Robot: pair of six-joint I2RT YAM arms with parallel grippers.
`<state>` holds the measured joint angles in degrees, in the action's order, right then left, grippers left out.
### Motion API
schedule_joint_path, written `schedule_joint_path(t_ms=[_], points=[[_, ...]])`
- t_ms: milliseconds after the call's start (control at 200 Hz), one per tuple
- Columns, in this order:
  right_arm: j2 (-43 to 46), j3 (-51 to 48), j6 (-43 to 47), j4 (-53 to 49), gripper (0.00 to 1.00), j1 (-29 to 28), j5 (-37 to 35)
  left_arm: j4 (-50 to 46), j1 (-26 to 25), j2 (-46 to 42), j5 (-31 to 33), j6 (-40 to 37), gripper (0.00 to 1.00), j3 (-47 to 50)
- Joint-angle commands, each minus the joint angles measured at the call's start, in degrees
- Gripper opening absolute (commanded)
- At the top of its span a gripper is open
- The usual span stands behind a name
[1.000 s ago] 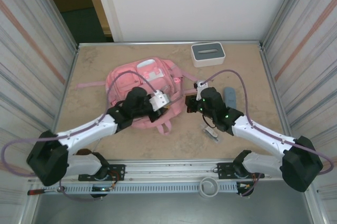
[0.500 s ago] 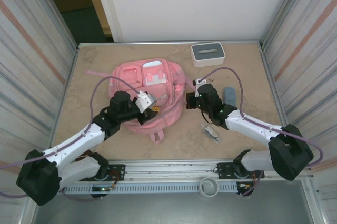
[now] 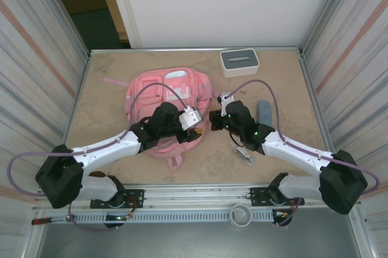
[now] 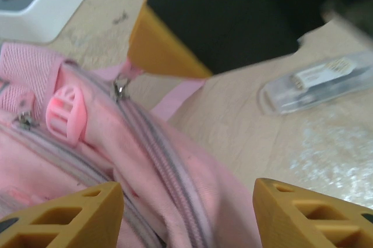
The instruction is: Pack books, pencil case, and school supplies into a backpack
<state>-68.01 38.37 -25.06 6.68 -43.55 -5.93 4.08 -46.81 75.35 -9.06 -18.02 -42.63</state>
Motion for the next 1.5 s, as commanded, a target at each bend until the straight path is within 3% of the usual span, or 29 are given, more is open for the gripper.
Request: schedule_joint_path(t_ms=[0, 110, 311, 551, 762, 922, 1037, 1182, 1378, 1493], points=[[3.3, 2.1, -1.0, 3.0, 0.0, -0.3, -0.8, 0.7, 0.0, 0.8, 6.4, -1.3, 0.6, -0.6], [3.5, 1.2, -1.0, 3.1, 0.0, -0.1, -1.0, 2.4, 0.6, 0.3, 7.2, -1.3, 0.54, 0.9], [2.0, 0.6, -0.7, 1.8, 0.0, 2.6, -2.3, 2.0, 2.6, -3.0, 2.8, -1.4, 0.0, 3.0], [-6.2, 3.2, -2.4, -0.3, 0.0, 12.2, -1.2, 10.6, 10.7, -14.9, -15.8, 4.7, 0.0, 10.3], [-11.5, 7.0, -1.3, 0.4, 0.0, 13.3, 5.7, 8.9, 12.3, -17.6, -17.2, 4.7, 0.0, 10.6], [-7.7, 6.5, 0.7, -1.8, 0.4, 13.9, 11.0, 8.8, 12.3, -15.9, -17.4, 4.5, 0.0, 10.3], [-5.0, 5.2, -4.4, -1.8, 0.63, 17.1, 15.0, 10.8, 12.3, -14.1, -19.1, 5.1, 0.0, 10.4], [-11.4, 9.0, -12.5, -2.6, 0.79, 20.7, 22.1, 12.0, 12.3, -11.6, -20.6, 5.8, 0.0, 10.1], [-25.2, 16.8, -17.5, -2.5, 0.78, 20.7, 24.5, 11.4, 12.2, -11.2, -20.9, 6.3, 0.0, 10.2], [-31.3, 19.1, -20.2, 2.5, 0.62, 20.2, 30.8, 11.5, 12.1, -11.1, -19.8, 6.7, 0.0, 10.9]])
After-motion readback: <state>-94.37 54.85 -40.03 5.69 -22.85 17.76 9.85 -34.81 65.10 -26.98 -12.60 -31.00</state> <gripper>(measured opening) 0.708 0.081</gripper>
